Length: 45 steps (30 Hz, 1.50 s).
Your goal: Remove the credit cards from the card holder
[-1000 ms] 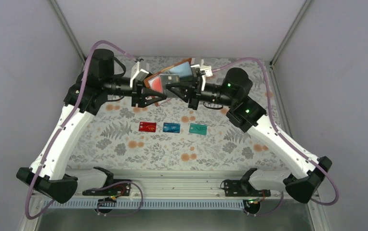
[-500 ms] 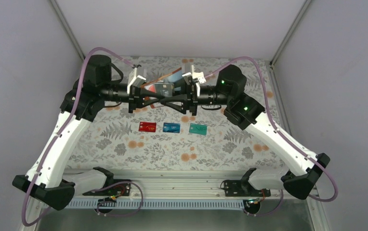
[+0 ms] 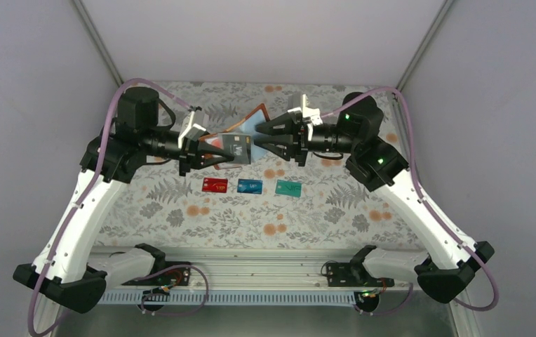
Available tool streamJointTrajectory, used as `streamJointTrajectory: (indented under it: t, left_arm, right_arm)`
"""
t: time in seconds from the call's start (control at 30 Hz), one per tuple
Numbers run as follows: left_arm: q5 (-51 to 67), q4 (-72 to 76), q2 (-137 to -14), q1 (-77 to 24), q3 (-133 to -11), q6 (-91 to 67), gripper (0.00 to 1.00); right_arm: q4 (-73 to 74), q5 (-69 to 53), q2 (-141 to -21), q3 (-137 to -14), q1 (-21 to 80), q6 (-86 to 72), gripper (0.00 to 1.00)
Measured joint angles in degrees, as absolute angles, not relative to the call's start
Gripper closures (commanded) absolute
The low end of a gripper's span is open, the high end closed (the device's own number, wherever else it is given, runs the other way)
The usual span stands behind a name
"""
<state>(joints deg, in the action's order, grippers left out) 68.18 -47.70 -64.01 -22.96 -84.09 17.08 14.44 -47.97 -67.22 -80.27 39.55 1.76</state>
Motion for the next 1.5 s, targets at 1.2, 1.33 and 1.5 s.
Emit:
streamJointTrajectory:
  t: [1.2,1.33,1.5]
  left_arm:
    - [65.0,-47.1,-64.2,-23.0,-84.1,17.1,0.98]
    - [64.8,-47.1,-64.3,-23.0,-84.1,16.9,0.98]
    - [64.1,-47.2,-64.3,-22.9,-84.0,16.0,0.98]
  right_arm:
    - [11.4,-53.6,-70.9,-80.2,40.0,-3.4,0.81]
    - [11.1,-52.8,-72.1,-80.8,41.0,-3.7,0.92]
    - [11.4,-53.6,-72.6,-81.0,41.3,-3.4,0.96]
